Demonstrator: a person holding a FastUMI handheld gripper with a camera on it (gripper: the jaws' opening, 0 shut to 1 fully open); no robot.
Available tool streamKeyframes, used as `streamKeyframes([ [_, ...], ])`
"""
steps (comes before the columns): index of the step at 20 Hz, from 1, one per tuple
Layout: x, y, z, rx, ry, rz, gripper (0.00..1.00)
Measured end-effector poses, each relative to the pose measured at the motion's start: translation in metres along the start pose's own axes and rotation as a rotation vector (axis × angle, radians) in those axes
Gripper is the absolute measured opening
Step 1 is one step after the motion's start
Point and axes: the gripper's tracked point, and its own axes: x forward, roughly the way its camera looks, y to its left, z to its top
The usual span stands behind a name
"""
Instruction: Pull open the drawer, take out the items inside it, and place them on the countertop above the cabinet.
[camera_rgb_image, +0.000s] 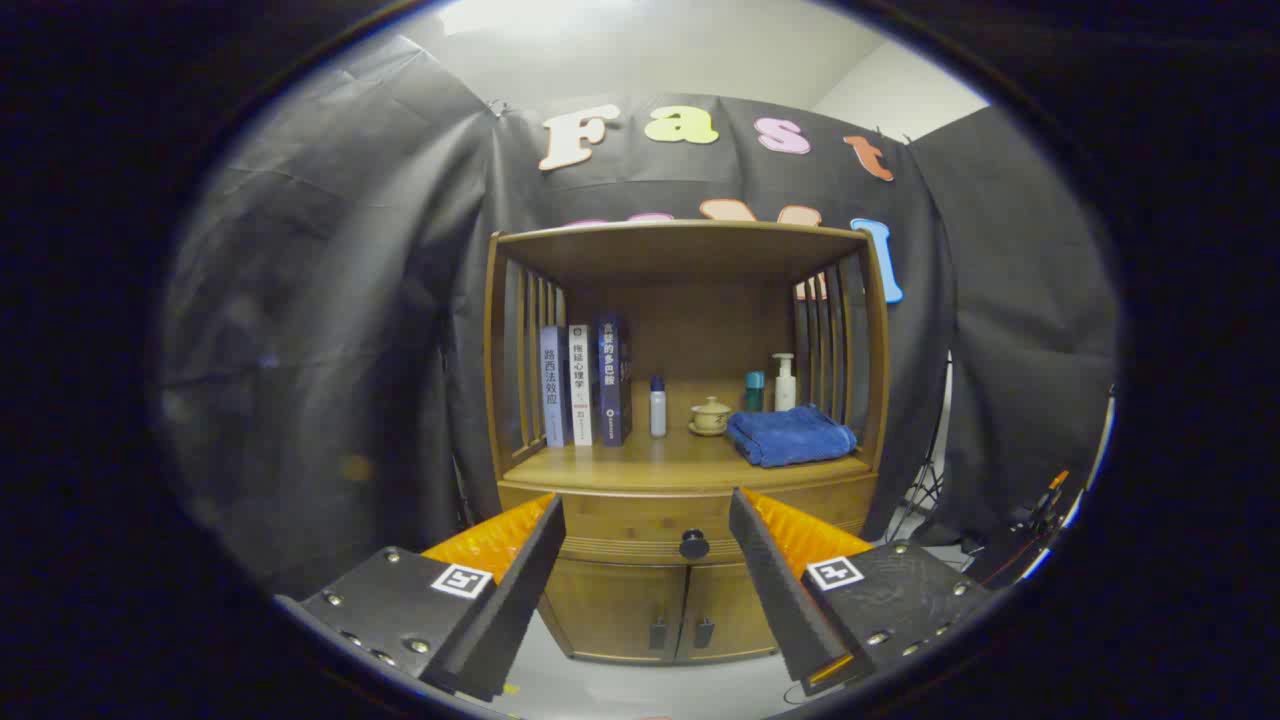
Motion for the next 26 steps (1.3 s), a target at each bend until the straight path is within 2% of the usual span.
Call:
streamKeyframes([
  [19,0.002,-0.012,-0.021,0.022,0.031,-0.018,0.99],
  [26,0.039,-0.024,-0.034,0.025,0.026,-0.041,0.99],
])
